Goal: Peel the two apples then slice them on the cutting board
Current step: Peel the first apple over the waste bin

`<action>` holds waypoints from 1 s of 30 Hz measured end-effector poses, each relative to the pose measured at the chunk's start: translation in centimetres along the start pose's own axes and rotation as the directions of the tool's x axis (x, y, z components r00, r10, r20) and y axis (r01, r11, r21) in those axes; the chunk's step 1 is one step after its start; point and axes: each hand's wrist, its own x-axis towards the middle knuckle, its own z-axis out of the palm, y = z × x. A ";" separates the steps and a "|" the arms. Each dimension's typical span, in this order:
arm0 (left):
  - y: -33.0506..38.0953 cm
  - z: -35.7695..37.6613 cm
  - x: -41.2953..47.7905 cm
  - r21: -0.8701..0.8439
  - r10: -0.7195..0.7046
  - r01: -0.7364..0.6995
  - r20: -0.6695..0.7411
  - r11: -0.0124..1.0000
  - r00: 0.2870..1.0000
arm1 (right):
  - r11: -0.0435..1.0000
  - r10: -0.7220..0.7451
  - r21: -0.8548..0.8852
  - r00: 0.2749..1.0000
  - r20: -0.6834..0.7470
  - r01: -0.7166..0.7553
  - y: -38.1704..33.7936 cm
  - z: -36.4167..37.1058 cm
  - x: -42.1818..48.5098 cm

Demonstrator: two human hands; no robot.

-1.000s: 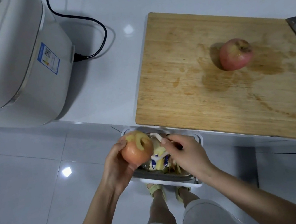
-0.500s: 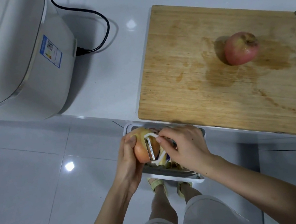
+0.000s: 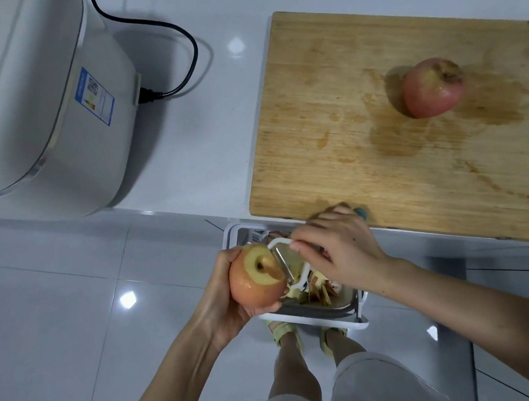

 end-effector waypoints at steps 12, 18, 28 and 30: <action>1.0 -0.4 0.4 0.155 -0.041 0.043 -0.020 0.987 0.999 | 0.703 0.530 0.277 0.743 0.409 -0.655 -0.1 -1.9 -0.4; 0.8 -0.1 0.9 0.190 -0.039 0.023 0.080 0.982 0.996 | 0.373 0.319 0.566 0.674 0.666 -0.735 -3.4 -1.6 -1.1; 0.7 -0.3 1.5 0.228 -0.049 0.043 0.023 0.973 0.999 | 0.484 0.478 0.521 0.711 0.516 -0.703 -0.1 0.2 -2.7; 0.7 -0.3 1.6 0.216 -0.047 0.045 0.006 0.975 0.999 | 0.616 0.449 0.371 0.697 0.560 -0.695 0.2 -0.3 -2.8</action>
